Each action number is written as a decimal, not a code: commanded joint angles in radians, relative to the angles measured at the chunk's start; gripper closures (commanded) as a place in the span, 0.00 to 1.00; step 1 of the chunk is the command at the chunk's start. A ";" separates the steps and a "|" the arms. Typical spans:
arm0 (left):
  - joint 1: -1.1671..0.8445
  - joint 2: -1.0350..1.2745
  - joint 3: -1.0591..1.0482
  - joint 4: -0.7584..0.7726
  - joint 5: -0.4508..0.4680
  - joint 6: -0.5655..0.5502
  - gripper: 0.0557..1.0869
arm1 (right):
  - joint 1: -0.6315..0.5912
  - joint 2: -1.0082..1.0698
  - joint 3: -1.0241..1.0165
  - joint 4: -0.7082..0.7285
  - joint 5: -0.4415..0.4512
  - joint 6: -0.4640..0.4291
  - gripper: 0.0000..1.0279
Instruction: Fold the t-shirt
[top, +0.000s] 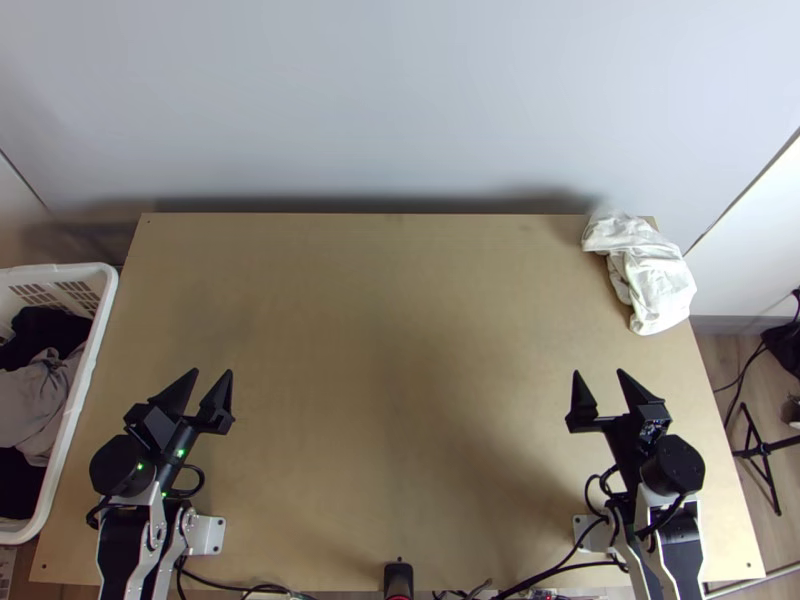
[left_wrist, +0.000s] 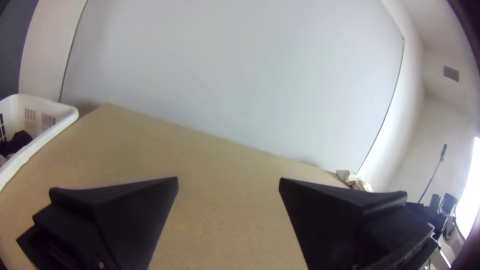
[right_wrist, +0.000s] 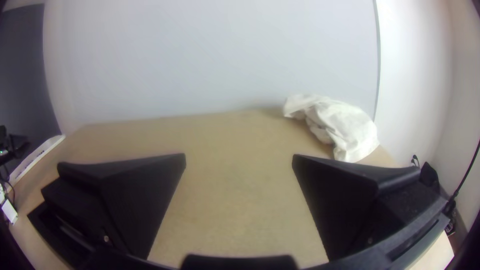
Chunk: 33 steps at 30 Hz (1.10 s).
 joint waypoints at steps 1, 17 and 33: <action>0.000 0.000 0.000 0.000 0.000 0.000 0.05 | -0.001 0.000 0.000 0.000 0.000 0.001 0.04; 0.000 0.000 0.000 0.000 0.000 0.000 0.05 | 0.001 0.000 0.000 0.000 0.000 -0.001 0.04; -0.027 0.000 0.000 0.000 0.000 -0.007 0.05 | 0.191 -0.001 0.000 0.003 -0.001 0.119 0.04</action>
